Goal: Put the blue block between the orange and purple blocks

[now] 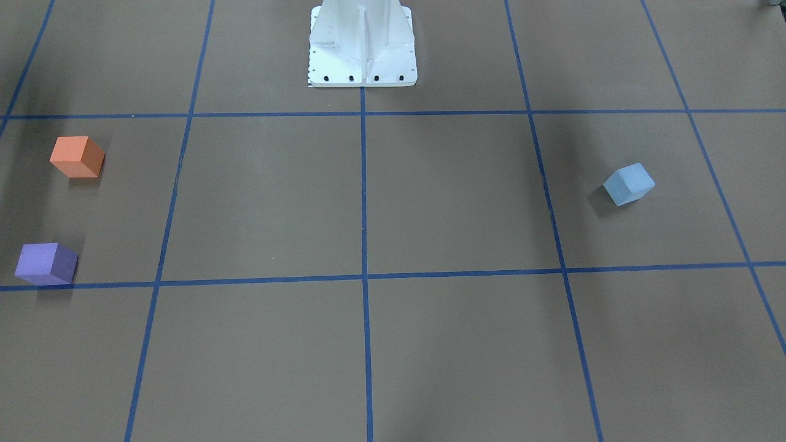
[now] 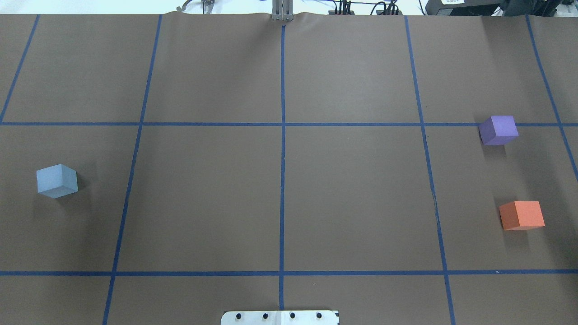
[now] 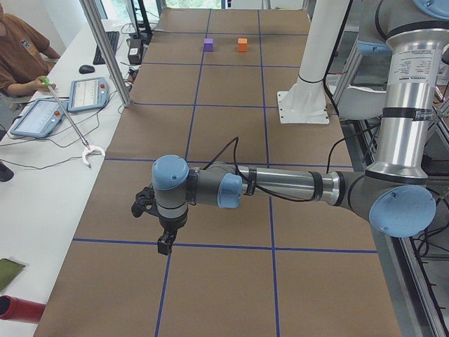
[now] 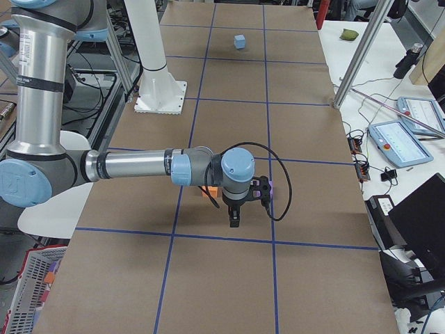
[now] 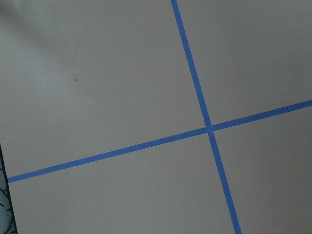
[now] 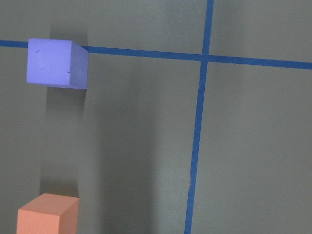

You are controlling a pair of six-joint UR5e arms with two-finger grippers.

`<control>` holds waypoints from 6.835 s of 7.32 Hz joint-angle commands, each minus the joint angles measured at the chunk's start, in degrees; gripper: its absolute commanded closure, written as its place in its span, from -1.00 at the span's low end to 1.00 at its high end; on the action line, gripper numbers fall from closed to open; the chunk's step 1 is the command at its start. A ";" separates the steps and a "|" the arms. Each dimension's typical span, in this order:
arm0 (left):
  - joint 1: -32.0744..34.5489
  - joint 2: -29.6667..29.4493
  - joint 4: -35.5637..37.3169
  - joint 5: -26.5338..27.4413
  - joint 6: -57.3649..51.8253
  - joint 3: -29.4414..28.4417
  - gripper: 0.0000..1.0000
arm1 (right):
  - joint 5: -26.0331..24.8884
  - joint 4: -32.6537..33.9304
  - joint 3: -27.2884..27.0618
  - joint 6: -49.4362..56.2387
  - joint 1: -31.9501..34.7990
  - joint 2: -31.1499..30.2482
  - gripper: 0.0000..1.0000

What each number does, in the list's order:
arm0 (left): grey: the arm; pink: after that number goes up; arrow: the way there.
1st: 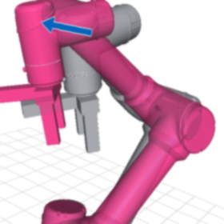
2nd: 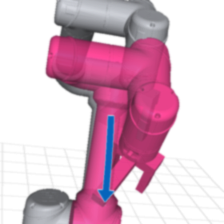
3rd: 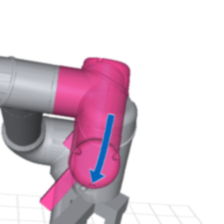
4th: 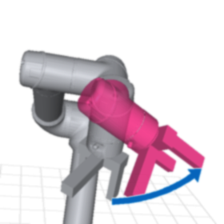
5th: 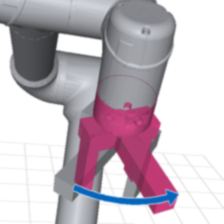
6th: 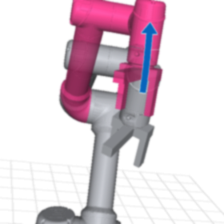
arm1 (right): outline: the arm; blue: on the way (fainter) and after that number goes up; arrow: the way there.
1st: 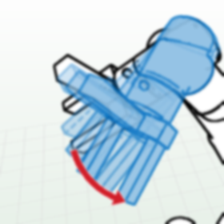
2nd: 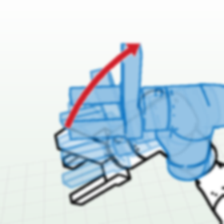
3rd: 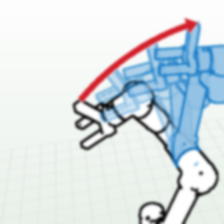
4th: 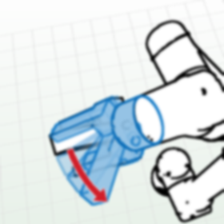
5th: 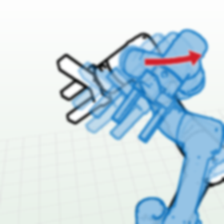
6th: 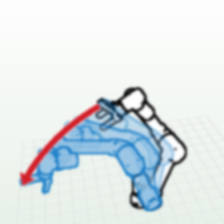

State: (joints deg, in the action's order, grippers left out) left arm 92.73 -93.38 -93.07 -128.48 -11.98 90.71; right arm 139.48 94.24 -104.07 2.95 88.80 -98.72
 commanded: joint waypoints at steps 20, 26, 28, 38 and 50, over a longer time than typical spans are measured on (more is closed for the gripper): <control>-44.38 10.41 -29.45 12.11 83.26 11.42 -1.00 | -0.88 -0.19 -1.93 -2.95 0.06 2.83 -1.00; -46.32 9.79 -29.45 13.70 83.26 9.57 -0.13 | -0.79 -0.19 -1.84 -2.95 0.06 2.74 -1.00; -46.14 9.62 -29.54 13.35 83.00 11.14 1.00 | -0.61 -0.19 -1.93 -2.95 0.06 2.74 -1.00; -61.70 -43.83 8.43 20.81 83.70 3.94 1.00 | 0.18 -0.11 -3.07 -3.04 0.06 1.33 -1.00; -62.86 -51.55 0.52 22.93 82.56 -12.60 -1.00 | 1.85 19.41 -15.02 -12.53 -0.63 16.29 -1.00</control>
State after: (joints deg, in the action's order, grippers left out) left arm 28.19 -144.98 -92.76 -105.04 70.90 76.57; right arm 141.63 104.63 -117.65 -8.77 89.16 -89.68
